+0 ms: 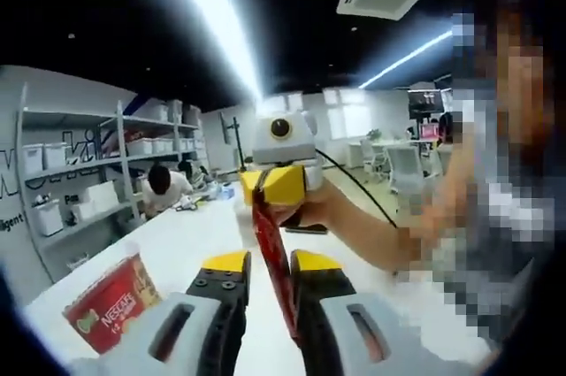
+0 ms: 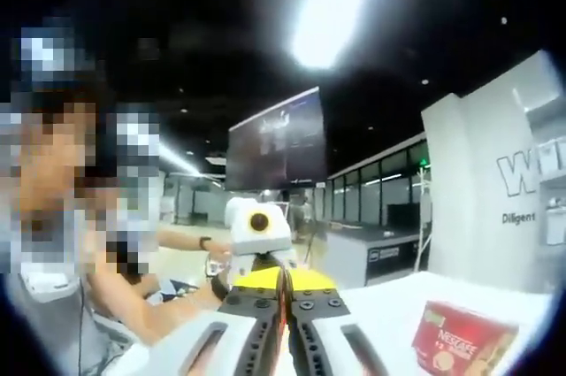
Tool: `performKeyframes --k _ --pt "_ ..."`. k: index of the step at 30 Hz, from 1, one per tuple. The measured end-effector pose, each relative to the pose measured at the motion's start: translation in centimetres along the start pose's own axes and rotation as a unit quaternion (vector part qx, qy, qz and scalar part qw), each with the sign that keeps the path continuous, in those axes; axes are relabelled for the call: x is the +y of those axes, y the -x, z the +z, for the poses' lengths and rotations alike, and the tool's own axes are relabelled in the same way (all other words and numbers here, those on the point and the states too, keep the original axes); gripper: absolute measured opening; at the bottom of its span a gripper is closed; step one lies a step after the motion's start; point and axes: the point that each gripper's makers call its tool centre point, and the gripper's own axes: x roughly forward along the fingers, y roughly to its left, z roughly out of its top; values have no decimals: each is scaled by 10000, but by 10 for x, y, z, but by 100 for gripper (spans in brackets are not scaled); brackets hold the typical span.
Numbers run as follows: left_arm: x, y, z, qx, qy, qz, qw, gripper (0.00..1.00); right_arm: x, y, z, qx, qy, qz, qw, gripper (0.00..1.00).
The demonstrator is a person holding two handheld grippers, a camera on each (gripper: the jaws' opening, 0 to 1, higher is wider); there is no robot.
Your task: Tear open the coffee pouch, take out the coffee, and pour the coffee from the pouch into the cup
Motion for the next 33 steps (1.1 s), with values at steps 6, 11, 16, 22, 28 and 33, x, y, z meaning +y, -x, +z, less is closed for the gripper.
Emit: performKeyframes --k 6,11,16,22,28,33 --pt "6 4 13 -365 -47 171 9992 23 0 0 -2 57 36 -29 10000 2" --pt "12 5 19 -551 -54 307 9980 27 1 0 -2 62 54 -60 9999 2" --pt "18 9 17 -563 51 357 9978 23 -1 2 -2 63 69 -85 9999 2" --pt "17 11 13 -441 -79 342 9984 18 -3 2 -3 106 85 -98 9999 2" --pt "15 11 10 -396 -93 265 9988 15 -3 2 -4 133 78 -93 9998 2" --pt "13 14 15 -986 -180 -138 9949 21 -2 3 0 51 58 -65 9999 2"
